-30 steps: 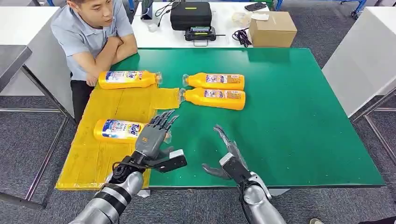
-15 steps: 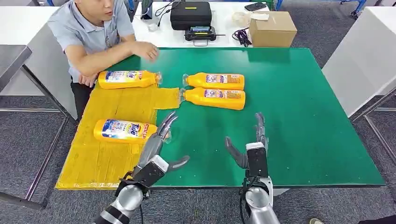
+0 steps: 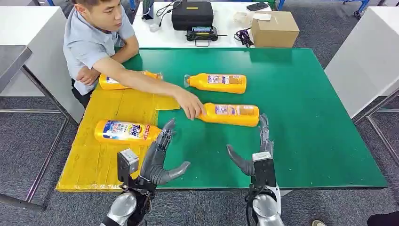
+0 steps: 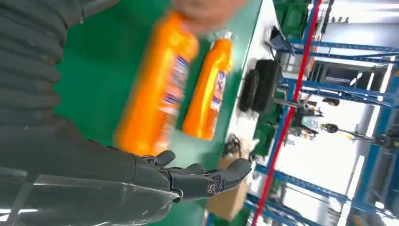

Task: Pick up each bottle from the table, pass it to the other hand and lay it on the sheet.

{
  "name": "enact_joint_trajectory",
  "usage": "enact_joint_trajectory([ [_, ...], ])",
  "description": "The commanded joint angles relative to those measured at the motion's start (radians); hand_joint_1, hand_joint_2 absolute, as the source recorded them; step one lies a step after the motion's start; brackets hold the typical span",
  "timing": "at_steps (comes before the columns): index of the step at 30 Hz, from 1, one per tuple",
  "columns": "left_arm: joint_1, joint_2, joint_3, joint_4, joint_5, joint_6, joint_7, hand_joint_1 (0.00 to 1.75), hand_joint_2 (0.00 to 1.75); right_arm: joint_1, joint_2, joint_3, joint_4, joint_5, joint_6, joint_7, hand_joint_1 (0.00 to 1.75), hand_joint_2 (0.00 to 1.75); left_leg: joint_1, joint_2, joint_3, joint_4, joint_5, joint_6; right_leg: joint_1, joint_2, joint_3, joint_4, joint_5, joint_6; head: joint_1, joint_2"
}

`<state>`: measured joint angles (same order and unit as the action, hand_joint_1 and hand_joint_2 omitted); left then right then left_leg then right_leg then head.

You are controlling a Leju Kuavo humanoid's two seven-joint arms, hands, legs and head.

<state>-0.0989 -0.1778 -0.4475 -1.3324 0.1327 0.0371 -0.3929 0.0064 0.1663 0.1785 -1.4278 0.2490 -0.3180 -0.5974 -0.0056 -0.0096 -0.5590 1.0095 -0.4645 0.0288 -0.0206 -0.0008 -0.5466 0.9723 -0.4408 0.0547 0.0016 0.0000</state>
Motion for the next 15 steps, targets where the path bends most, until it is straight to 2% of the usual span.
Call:
enact_joint_trajectory([
  [1,0.054,0.018,-0.018,-0.085,-0.011,0.023,-0.042,0.00,1.75,0.002,-0.083,0.047,-0.005,0.225,-0.144,-0.001,0.00,1.75,0.001,0.001,0.001,0.000,0.000,-0.001,0.001,0.001,0.001,0.000,0.000,-0.002,0.000,0.000],
  [2,0.058,0.011,-0.020,-0.086,-0.017,0.044,-0.044,0.00,1.75,0.002,-0.100,0.062,0.006,0.302,-0.184,0.014,0.00,1.75,0.002,0.002,0.001,0.000,0.000,-0.002,0.002,0.001,0.001,-0.001,0.000,-0.003,0.000,0.000],
  [4,0.059,0.009,-0.027,-0.083,-0.027,0.058,-0.047,0.00,1.75,0.001,-0.104,0.067,0.013,0.306,-0.188,0.013,0.00,1.75,0.001,0.000,0.001,0.000,0.000,-0.001,0.001,-0.001,0.001,-0.001,0.000,-0.001,0.000,0.000],
  [5,0.054,0.014,-0.047,-0.070,-0.097,0.124,-0.044,0.00,1.75,-0.002,-0.112,0.075,0.033,0.348,-0.226,0.020,0.00,1.75,0.002,0.001,0.001,0.000,0.000,-0.002,0.002,0.000,0.001,-0.001,0.000,-0.002,0.000,0.000],
  [8,0.050,0.016,-0.062,-0.040,-0.176,0.199,-0.051,0.00,1.75,-0.010,-0.132,0.097,0.083,0.401,-0.226,0.064,0.00,1.75,0.002,0.001,0.001,0.000,0.000,-0.002,0.002,0.000,0.002,-0.002,0.001,-0.002,0.000,0.000],
  [15,0.019,0.014,-0.082,0.017,-0.326,0.319,-0.037,0.00,1.75,-0.024,-0.162,0.116,0.143,0.470,-0.258,0.089,0.00,1.75,0.001,0.000,0.002,-0.001,0.000,-0.002,0.001,0.000,0.002,-0.002,0.001,-0.002,0.000,0.000],
])
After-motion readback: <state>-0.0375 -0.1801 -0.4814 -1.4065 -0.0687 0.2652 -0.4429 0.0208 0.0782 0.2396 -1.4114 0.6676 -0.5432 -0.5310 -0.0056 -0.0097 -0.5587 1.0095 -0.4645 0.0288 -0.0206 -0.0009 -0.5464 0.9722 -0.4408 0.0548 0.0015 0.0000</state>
